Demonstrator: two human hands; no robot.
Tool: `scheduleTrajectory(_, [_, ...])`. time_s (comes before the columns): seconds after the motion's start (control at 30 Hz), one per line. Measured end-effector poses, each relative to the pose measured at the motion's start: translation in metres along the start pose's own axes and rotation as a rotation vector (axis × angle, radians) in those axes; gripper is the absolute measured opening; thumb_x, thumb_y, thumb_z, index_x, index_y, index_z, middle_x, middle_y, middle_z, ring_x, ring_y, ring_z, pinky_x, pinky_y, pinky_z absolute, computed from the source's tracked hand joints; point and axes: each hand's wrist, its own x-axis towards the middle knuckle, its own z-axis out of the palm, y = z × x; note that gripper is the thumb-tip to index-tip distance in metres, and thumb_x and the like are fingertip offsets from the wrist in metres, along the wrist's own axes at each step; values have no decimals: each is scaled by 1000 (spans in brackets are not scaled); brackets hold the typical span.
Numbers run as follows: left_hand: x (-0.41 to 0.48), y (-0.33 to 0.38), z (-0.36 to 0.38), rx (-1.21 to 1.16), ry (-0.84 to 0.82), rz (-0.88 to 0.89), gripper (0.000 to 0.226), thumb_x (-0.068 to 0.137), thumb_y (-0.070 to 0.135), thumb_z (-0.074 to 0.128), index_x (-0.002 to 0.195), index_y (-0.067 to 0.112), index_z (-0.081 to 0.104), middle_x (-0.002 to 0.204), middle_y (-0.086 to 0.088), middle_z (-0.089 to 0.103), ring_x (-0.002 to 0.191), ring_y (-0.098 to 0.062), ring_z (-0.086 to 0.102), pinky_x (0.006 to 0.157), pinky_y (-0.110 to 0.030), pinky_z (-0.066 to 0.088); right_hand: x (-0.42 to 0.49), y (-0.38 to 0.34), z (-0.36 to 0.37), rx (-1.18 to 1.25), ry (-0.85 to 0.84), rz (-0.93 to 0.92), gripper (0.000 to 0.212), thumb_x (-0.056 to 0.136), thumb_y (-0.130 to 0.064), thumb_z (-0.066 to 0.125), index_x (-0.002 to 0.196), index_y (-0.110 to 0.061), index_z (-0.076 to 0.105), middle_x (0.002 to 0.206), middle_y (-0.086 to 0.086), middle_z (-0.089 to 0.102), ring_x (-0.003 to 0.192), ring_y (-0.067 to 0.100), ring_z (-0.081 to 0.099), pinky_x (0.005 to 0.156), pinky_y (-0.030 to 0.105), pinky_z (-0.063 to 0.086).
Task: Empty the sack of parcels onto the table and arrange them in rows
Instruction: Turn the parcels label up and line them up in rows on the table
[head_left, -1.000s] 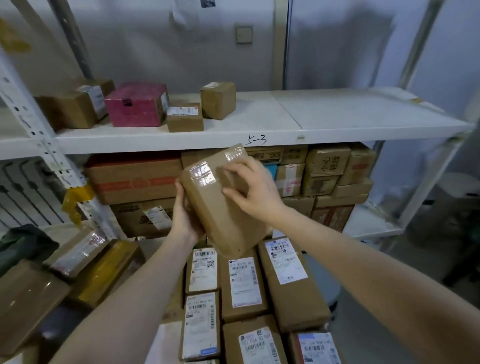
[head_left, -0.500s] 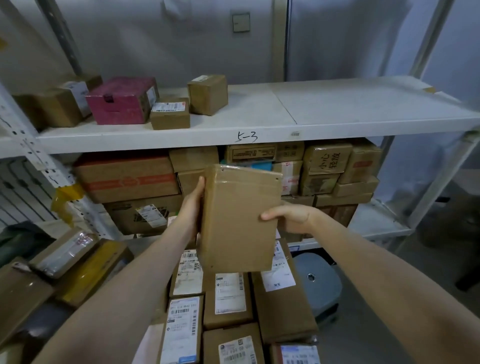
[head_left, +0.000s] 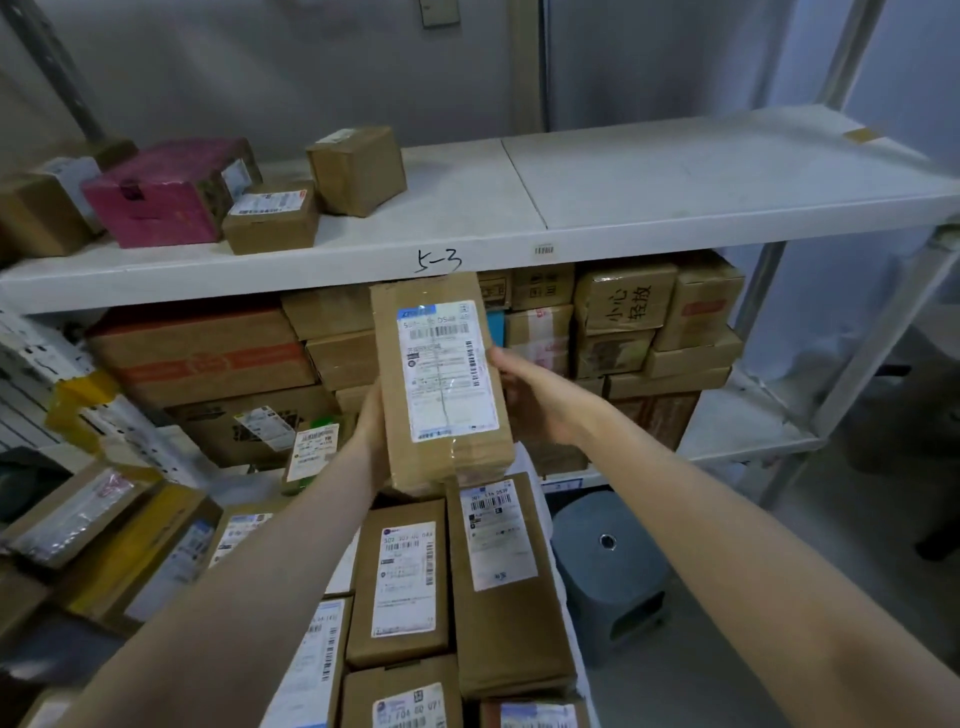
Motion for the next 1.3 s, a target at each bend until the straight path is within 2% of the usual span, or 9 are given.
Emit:
scheduleTrajectory(0.17, [34,-1,31,201,109,-46,36,103,36,38,89,13,62,89,-10,68,80,-26,64,71,-38,51,7,27,-42,160,-115,155,102,52,-71,75,137,-22,50,134,7,59,126,31,51,106,64,32])
scheduleTrajectory(0.3, [58,-2,55,336,90,-62,35,103,34,39,99,9,63,98,-12,66,87,-27,63,89,-35,47,21,36,-60,325,26,92,50,71,-50,69,109,-17,65,110,9,68,107,27,53,111,57,31])
scheduleTrajectory(0.47, [90,-27,23,933,333,145,41,98,33,48,132,10,53,131,-11,56,117,-33,55,97,-39,46,47,51,-84,362,321,29,71,61,-50,72,126,-26,56,118,6,68,108,25,62,90,43,49])
scheduleTrajectory(0.6, [95,-60,-14,1247,350,60,62,85,49,63,138,22,48,143,-13,43,130,-35,42,105,-47,40,72,82,-99,248,386,102,107,42,-57,83,139,-35,43,122,3,67,110,27,62,96,48,47])
scheduleTrajectory(0.73, [89,-83,-15,1463,218,85,73,82,51,63,147,33,34,151,-9,21,141,-33,16,114,-49,24,89,97,-93,184,330,195,75,62,-56,73,129,-27,55,113,5,71,107,26,63,84,40,49])
scheduleTrajectory(0.83, [90,-89,-18,1476,212,106,73,82,48,63,146,38,32,152,-7,14,144,-30,7,117,-53,16,97,102,-86,210,276,247,43,83,-52,60,112,-20,66,100,5,74,96,23,67,74,35,47])
scheduleTrajectory(1.03, [94,-83,-42,1371,303,233,55,85,39,65,138,31,50,149,-9,24,141,-30,18,117,-43,20,124,119,-69,312,223,282,51,87,-54,54,118,-16,66,109,11,73,107,28,66,96,41,49])
scheduleTrajectory(1.17, [96,-81,-57,1284,309,187,55,87,33,64,140,26,48,150,-11,26,141,-29,20,114,-36,24,135,131,-49,344,211,275,50,87,-55,56,116,-16,67,110,13,72,104,28,68,94,41,51])
scheduleTrajectory(1.3, [98,-81,-60,1303,333,170,59,88,39,62,143,27,43,150,-8,25,140,-28,20,112,-37,27,140,142,-48,40,382,275,35,91,-55,54,101,-24,67,101,3,73,100,20,66,93,35,50])
